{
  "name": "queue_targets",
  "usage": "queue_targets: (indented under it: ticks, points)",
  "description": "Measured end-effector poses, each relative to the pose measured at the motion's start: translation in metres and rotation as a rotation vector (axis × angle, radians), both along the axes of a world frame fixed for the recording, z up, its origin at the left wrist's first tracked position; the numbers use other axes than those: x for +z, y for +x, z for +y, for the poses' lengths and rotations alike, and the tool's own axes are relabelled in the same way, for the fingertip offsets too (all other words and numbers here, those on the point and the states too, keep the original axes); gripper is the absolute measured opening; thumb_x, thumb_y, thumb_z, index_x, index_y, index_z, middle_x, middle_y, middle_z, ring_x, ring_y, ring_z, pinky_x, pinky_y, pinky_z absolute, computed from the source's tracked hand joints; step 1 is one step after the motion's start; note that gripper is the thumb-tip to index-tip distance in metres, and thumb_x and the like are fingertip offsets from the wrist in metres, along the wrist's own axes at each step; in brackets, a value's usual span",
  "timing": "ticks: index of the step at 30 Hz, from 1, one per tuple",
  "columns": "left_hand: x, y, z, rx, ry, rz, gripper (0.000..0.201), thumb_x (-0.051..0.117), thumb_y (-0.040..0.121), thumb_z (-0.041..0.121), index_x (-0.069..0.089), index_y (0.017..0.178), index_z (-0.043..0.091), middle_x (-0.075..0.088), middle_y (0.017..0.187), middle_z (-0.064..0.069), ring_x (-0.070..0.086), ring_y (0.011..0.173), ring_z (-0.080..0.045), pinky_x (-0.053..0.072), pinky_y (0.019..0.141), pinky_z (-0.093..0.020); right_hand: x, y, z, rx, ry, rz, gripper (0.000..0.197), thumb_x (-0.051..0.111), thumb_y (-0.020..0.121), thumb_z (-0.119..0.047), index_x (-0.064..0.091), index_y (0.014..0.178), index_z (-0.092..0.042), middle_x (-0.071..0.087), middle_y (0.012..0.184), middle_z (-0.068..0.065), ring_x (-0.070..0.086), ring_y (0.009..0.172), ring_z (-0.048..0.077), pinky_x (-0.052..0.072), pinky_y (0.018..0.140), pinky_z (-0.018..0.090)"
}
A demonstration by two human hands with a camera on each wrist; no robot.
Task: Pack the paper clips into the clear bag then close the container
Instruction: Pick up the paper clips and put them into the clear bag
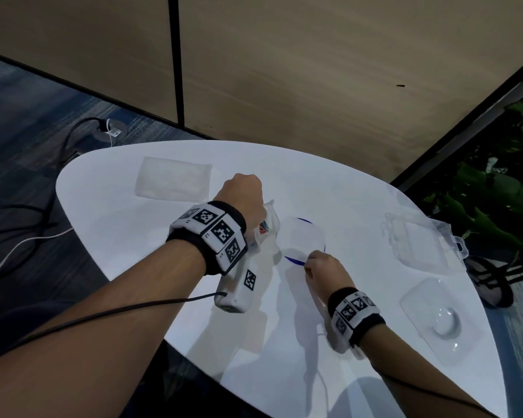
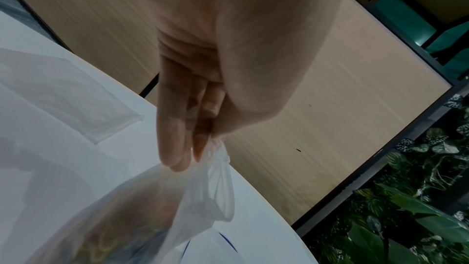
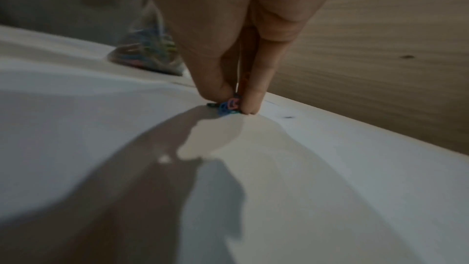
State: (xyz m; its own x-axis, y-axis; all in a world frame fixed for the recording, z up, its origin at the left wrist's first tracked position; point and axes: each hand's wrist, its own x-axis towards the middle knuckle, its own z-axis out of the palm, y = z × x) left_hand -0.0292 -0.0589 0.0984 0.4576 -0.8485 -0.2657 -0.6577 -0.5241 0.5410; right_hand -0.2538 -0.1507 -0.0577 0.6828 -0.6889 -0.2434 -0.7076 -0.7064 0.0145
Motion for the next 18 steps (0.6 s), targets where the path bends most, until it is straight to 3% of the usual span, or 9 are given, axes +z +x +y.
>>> queue_targets:
  ticks: [3, 6, 8, 11, 12, 14, 18]
  points:
    - [-0.001, -0.001, -0.001, -0.005, -0.004, -0.011, 0.026, 0.055, 0.086, 0.001, 0.070, 0.108, 0.004, 0.069, 0.112, -0.014, 0.068, 0.100, -0.031, 0.060, 0.085, -0.040, 0.009, -0.003, -0.021, -0.195, 0.066, -0.176, 0.018, 0.056, 0.077, -0.004, 0.073, 0.074, -0.009, 0.071, 0.082, 0.004, 0.065, 0.072, 0.023, 0.054, 0.068, 0.029]
    - [-0.002, -0.001, -0.002, -0.009, -0.001, -0.008, 0.026, 0.055, 0.086, 0.001, 0.070, 0.107, 0.004, 0.069, 0.111, -0.013, 0.068, 0.098, -0.030, 0.061, 0.084, -0.039, 0.029, -0.011, -0.043, -0.471, 0.126, -0.441, 0.010, 0.070, 0.076, -0.009, 0.079, 0.074, -0.012, 0.076, 0.079, 0.002, 0.068, 0.075, 0.016, 0.047, 0.073, 0.016]
    - [-0.002, 0.000, -0.002, -0.006, 0.006, -0.005, 0.025, 0.057, 0.086, 0.001, 0.069, 0.108, 0.004, 0.069, 0.111, -0.013, 0.068, 0.099, -0.030, 0.061, 0.084, -0.039, 0.040, -0.016, -0.057, -0.703, 0.248, -0.590, 0.006, 0.078, 0.075, -0.017, 0.080, 0.079, -0.014, 0.076, 0.080, 0.000, 0.067, 0.076, 0.010, 0.046, 0.071, 0.013]
    - [-0.003, -0.001, -0.005, -0.002, 0.002, -0.003, 0.026, 0.056, 0.086, 0.001, 0.069, 0.108, 0.004, 0.068, 0.111, -0.013, 0.068, 0.098, -0.030, 0.061, 0.083, -0.039, 0.060, -0.007, -0.062, -0.887, 0.506, -0.889, 0.006, 0.081, 0.070, -0.015, 0.080, 0.075, -0.012, 0.077, 0.081, 0.005, 0.073, 0.085, 0.019, 0.057, 0.083, 0.027]
    - [-0.004, -0.002, -0.006, -0.002, 0.000, -0.002, 0.026, 0.056, 0.086, 0.001, 0.069, 0.108, 0.004, 0.069, 0.111, -0.013, 0.068, 0.097, -0.030, 0.061, 0.083, -0.039, 0.068, 0.002, -0.058, -0.885, 0.622, -1.034, 0.005, 0.081, 0.071, -0.008, 0.079, 0.076, -0.007, 0.076, 0.083, 0.012, 0.074, 0.086, 0.025, 0.058, 0.085, 0.031]
    - [-0.004, -0.003, -0.007, -0.001, 0.004, 0.011, 0.026, 0.054, 0.086, 0.000, 0.069, 0.107, 0.003, 0.069, 0.108, -0.013, 0.070, 0.092, -0.030, 0.062, 0.082, -0.039, 0.089, 0.025, -0.041, -0.802, 0.860, -1.227, 0.008, 0.074, 0.076, 0.006, 0.074, 0.084, 0.006, 0.074, 0.087, 0.019, 0.072, 0.084, 0.029, 0.059, 0.081, 0.028]
    - [-0.005, -0.005, -0.010, 0.011, -0.001, -0.003, 0.025, 0.055, 0.085, 0.003, 0.073, 0.102, 0.006, 0.071, 0.106, -0.012, 0.068, 0.093, -0.030, 0.061, 0.084, -0.039, 0.115, 0.068, -0.007, -0.593, 0.995, -1.199, 0.009, 0.070, 0.078, 0.011, 0.073, 0.086, 0.007, 0.073, 0.088, 0.020, 0.071, 0.078, 0.024, 0.059, 0.080, 0.028]
